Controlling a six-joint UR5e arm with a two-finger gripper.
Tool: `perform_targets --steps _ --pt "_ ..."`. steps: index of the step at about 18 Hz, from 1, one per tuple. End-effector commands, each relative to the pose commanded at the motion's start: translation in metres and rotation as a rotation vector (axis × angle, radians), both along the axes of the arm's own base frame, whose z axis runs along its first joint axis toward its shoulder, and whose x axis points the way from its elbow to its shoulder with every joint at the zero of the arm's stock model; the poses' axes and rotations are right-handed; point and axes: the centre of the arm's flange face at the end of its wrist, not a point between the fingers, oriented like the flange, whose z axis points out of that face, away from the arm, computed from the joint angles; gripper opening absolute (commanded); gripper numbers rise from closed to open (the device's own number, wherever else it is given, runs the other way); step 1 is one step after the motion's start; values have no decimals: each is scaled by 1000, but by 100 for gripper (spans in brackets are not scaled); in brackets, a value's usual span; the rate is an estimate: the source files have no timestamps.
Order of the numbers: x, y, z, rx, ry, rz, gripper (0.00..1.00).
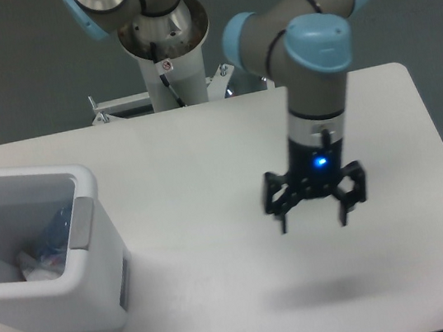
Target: Place the trash in the trash can
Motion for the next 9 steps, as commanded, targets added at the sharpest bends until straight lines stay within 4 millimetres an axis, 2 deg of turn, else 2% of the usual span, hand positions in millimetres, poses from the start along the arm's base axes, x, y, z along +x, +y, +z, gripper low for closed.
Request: perform_targets --steps 3,6,7,9 --pt "-20 -32 -22 -65 19 -151 100" --pt "-39 -68 -39 -136 22 -139 100" --pt "-44 -77 -44 -168 31 -159 100" --pt "-48 -82 -49 -239 43 -227 100"
